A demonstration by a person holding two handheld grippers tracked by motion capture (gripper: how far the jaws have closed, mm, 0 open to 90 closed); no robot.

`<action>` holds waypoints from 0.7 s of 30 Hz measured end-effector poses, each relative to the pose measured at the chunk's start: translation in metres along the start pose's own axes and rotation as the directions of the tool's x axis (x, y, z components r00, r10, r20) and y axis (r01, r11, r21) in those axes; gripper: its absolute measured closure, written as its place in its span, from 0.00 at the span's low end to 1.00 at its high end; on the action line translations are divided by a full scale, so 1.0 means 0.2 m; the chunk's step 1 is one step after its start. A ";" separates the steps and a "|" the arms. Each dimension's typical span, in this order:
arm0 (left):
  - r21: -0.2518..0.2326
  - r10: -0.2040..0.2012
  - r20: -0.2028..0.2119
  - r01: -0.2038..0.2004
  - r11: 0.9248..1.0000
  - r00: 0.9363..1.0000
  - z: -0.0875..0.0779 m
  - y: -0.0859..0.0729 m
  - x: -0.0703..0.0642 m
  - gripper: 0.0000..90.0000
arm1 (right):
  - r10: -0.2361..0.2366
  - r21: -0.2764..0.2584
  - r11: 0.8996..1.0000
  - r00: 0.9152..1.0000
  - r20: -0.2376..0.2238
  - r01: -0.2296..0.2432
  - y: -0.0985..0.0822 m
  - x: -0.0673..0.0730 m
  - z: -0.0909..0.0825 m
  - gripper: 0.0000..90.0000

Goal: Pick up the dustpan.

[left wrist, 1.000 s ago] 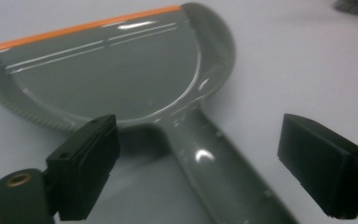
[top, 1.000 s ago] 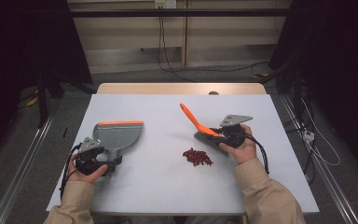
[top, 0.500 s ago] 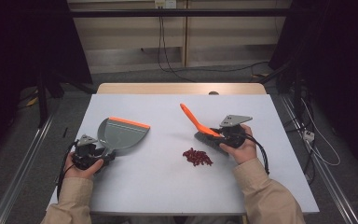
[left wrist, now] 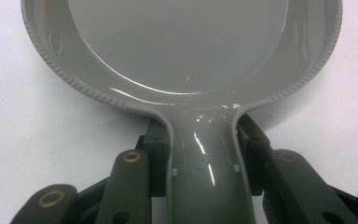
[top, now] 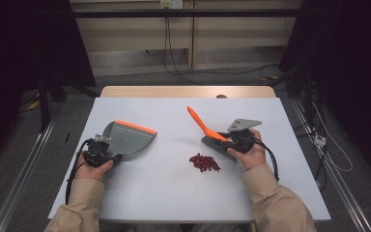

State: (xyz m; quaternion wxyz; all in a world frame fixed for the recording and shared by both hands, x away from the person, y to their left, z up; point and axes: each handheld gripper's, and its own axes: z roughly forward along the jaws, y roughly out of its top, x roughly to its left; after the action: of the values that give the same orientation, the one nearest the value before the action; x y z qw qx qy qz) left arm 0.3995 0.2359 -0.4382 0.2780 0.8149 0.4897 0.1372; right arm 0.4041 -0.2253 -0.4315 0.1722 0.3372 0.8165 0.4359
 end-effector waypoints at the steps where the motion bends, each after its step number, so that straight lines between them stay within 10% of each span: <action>1: 0.006 0.003 0.020 -0.003 1.000 1.000 -0.01 0.00 0.00 0.71 | -0.001 0.000 1.000 1.000 0.002 0.001 0.00 0.00 0.00 0.79; 6: -0.021 0.083 0.084 -0.081 0.996 0.993 -0.09 -0.01 -0.02 0.72 | 0.006 0.002 1.000 1.000 0.004 -0.006 0.00 0.00 0.00 0.79; 10: -0.026 0.161 0.150 -0.159 0.987 0.975 -0.17 -0.03 -0.06 0.72 | 0.000 0.004 1.000 1.000 0.007 0.000 0.00 0.01 0.00 0.79; 21: 0.008 0.317 0.328 -0.339 0.941 0.890 -0.15 -0.05 -0.27 0.71 | -0.002 0.033 0.999 1.000 0.028 0.001 0.02 0.02 -0.01 0.78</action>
State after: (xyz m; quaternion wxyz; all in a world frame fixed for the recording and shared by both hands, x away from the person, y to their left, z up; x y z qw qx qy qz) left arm 0.3503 0.2017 -0.4167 0.3003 0.9057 0.2974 0.0316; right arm 0.4015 -0.2213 -0.4277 0.1784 0.3457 0.8213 0.4173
